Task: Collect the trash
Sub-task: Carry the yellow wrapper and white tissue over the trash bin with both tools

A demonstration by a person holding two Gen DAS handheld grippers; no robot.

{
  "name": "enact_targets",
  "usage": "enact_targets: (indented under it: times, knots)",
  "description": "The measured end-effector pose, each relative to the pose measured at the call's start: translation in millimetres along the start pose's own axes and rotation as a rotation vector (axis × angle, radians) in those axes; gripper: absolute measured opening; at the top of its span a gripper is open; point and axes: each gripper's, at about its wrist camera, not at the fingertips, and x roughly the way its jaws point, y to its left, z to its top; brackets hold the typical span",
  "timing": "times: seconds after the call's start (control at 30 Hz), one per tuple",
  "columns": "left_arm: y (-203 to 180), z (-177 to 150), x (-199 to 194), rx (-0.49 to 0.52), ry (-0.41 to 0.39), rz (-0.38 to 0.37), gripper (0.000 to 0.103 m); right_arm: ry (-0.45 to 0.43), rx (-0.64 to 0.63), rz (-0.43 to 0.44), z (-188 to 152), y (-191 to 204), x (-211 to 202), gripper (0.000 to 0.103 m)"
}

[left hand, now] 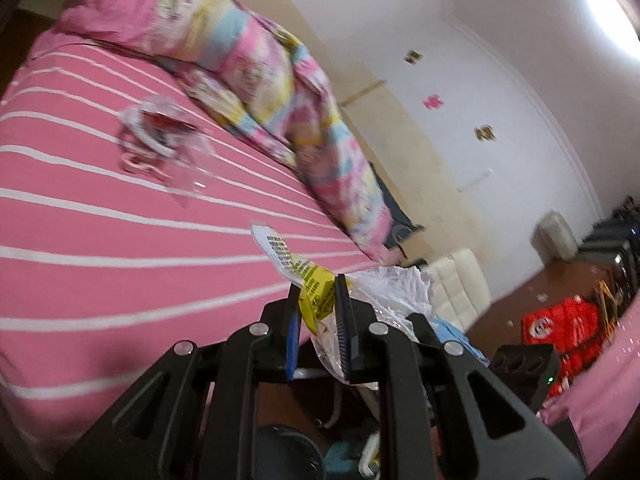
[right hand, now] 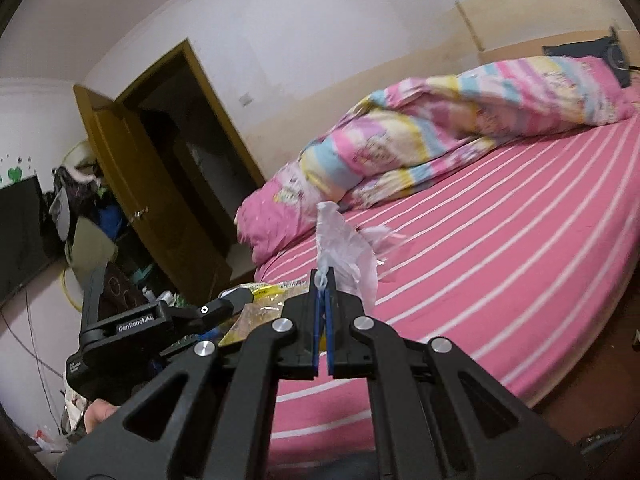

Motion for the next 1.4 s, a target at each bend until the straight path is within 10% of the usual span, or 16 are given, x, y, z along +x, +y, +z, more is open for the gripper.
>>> enact_targets:
  times: [0.57,1.4]
  knots:
    - [-86,-130,113,0.135,0.420,-0.089,0.015,-0.024,0.145,-0.357,-66,-112,-161,0.003]
    - [-71,-340,268,0.401,1.081,0.068,0.014,0.154,0.480,-0.720,-198,-228,-220,0.004]
